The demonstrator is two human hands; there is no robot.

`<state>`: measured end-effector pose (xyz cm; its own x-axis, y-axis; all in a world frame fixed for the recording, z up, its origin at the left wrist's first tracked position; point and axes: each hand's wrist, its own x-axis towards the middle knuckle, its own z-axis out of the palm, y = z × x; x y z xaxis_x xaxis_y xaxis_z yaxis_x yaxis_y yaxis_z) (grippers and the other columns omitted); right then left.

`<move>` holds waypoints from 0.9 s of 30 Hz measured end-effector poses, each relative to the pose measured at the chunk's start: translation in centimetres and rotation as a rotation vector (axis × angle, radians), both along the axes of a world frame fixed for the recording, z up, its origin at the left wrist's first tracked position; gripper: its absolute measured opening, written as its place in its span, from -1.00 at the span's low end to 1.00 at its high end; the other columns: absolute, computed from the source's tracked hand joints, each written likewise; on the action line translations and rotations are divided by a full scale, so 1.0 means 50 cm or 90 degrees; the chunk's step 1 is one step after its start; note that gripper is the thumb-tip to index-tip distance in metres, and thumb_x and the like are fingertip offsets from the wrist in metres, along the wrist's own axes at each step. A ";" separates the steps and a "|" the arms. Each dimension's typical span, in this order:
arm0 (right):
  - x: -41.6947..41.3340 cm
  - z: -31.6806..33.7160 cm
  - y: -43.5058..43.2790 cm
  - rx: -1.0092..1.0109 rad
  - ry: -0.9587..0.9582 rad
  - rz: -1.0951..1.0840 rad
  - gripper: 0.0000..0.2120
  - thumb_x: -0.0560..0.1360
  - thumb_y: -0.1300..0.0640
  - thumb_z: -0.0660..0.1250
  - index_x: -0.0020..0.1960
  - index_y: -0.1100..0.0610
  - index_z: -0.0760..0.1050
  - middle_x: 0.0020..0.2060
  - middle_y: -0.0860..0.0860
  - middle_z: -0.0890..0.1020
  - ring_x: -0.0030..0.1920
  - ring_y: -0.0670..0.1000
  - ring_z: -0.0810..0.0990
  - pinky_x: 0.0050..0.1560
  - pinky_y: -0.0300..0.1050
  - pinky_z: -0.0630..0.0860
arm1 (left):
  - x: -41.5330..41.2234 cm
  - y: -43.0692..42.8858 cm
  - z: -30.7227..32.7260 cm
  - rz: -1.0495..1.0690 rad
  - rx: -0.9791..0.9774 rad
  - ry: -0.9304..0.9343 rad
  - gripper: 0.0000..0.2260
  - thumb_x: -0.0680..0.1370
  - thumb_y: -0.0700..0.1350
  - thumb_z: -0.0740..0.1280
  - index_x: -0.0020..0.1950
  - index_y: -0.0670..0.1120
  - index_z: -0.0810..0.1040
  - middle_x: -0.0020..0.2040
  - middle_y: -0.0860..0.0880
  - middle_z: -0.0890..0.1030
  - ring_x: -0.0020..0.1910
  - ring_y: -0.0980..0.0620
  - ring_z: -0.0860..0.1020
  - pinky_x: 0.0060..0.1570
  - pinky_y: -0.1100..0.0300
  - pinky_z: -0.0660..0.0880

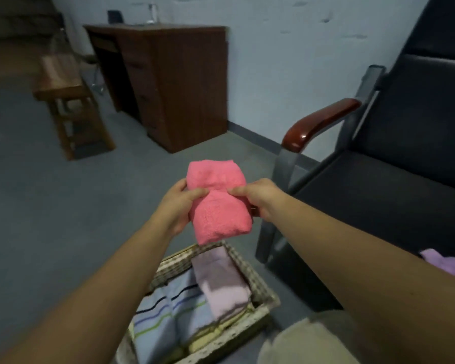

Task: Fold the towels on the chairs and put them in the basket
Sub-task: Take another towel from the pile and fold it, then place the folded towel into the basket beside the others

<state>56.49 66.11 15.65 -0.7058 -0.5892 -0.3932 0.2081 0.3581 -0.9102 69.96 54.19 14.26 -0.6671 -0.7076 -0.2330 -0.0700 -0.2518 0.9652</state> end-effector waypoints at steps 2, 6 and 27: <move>0.042 -0.044 -0.049 0.042 -0.018 0.028 -0.54 0.34 0.23 0.59 0.16 0.32 0.53 -0.02 0.22 0.67 -0.13 0.15 0.64 -0.04 0.09 0.61 | 0.059 -0.036 -0.058 0.017 0.011 -0.043 -0.68 0.52 -0.31 0.43 0.26 -0.16 0.54 0.12 -0.18 0.66 -0.05 -0.12 0.64 -0.10 -0.02 0.59; 0.116 -0.155 -0.122 0.120 -0.033 0.084 -0.56 0.36 0.26 0.57 0.16 0.34 0.52 -0.06 0.20 0.63 -0.11 0.14 0.60 -0.13 0.01 0.57 | 0.161 -0.080 -0.187 0.046 0.058 -0.149 -0.74 0.52 -0.31 0.42 0.20 -0.25 0.58 0.05 -0.22 0.67 -0.14 -0.07 0.63 -0.16 0.06 0.58; 0.186 -0.529 -0.086 0.241 0.190 0.206 -0.76 0.45 0.18 0.50 -0.02 0.15 0.44 -0.09 0.11 0.63 -0.05 0.10 0.59 -0.03 -0.05 0.50 | 0.228 -0.027 -0.565 0.047 -0.076 -0.439 -0.89 0.53 -0.18 0.39 0.03 -0.13 0.55 -0.10 -0.11 0.63 -0.08 -0.13 0.61 -0.11 0.07 0.52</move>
